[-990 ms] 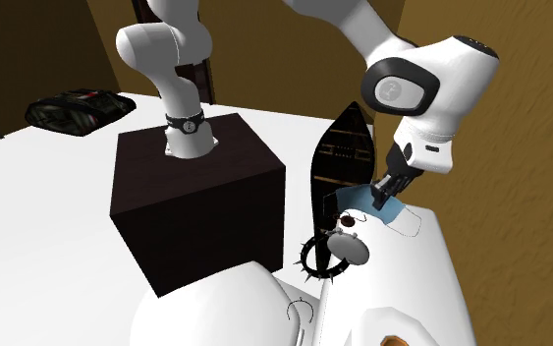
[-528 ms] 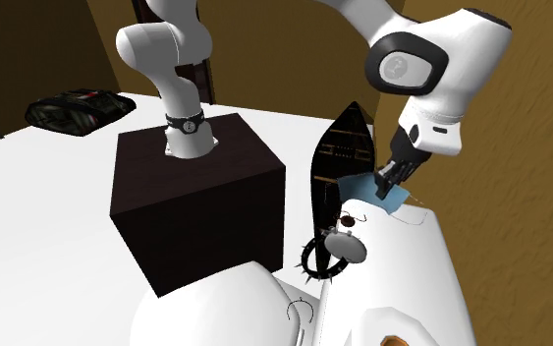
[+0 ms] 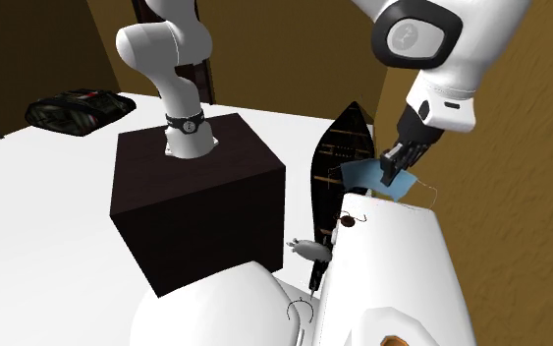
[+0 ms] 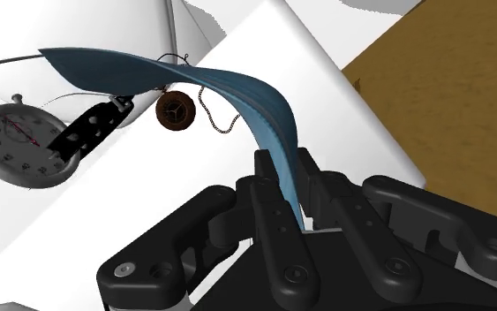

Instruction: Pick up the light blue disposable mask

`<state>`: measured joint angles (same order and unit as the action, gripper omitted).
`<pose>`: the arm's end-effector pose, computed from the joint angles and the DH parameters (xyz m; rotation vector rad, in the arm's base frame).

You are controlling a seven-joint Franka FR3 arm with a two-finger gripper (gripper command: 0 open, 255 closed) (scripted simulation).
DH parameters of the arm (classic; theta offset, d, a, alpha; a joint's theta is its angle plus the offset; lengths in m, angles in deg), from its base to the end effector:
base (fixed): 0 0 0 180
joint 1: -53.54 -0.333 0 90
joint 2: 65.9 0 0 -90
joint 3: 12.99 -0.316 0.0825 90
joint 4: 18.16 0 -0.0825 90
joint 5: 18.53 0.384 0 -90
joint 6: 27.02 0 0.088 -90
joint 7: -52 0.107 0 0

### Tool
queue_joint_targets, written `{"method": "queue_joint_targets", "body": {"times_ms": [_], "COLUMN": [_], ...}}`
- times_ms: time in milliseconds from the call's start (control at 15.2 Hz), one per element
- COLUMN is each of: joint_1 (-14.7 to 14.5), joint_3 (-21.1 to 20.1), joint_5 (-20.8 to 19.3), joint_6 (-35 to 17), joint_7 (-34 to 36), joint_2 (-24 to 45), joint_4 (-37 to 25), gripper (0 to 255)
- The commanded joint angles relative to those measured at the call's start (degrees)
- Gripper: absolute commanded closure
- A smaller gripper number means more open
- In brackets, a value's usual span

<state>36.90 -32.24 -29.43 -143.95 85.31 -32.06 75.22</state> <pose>0.5633 0.3625 0.2793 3.0709 0.1600 -0.2024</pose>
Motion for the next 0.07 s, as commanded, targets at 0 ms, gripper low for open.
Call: {"method": "queue_joint_targets", "body": {"times_ms": [0], "joint_1": [0.1], "joint_3": [-0.1], "joint_5": [0.1], "joint_6": [0.3], "joint_7": [0.0], "joint_2": [-0.4], "joint_4": [0.1], "gripper": [255]}}
